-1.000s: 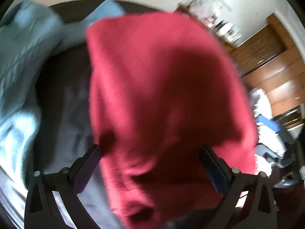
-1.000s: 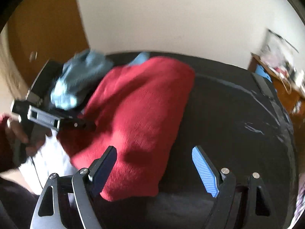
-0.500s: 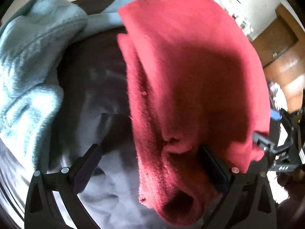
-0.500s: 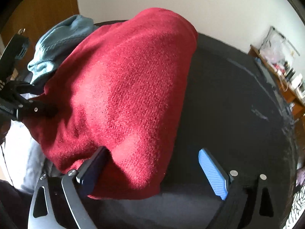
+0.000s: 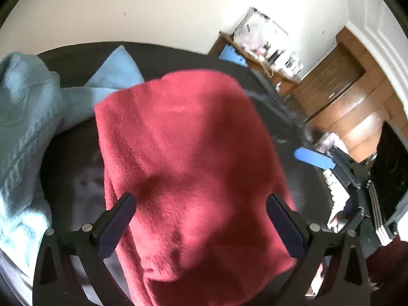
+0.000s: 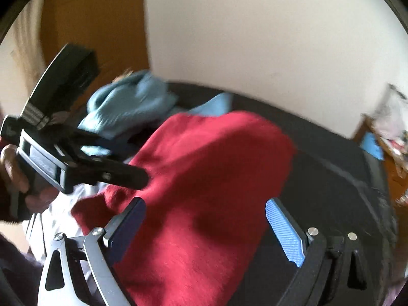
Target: Fold clothes
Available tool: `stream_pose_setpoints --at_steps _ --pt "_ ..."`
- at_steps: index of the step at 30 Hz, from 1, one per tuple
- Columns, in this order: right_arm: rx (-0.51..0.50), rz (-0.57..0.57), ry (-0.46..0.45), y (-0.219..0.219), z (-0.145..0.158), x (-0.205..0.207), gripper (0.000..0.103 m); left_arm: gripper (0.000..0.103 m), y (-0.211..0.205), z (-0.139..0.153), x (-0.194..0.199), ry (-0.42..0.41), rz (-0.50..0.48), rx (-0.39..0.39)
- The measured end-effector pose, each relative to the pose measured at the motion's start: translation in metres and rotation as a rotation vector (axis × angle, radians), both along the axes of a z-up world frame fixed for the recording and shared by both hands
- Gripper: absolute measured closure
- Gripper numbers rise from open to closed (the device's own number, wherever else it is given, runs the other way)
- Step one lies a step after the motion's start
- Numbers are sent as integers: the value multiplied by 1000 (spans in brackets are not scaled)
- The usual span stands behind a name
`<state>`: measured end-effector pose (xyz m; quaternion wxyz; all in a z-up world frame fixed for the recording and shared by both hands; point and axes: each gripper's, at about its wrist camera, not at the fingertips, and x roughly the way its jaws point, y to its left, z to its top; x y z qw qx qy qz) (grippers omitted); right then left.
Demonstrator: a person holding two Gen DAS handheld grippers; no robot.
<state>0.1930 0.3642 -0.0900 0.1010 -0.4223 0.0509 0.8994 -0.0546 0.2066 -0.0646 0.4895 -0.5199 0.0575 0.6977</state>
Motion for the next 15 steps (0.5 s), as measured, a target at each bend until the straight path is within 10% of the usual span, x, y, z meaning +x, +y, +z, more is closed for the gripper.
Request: stream_pose_setpoints --at_steps 15 --pt "-42 2 -95 1 -53 -13 0 1 -11 -61 -19 -75 76 -117"
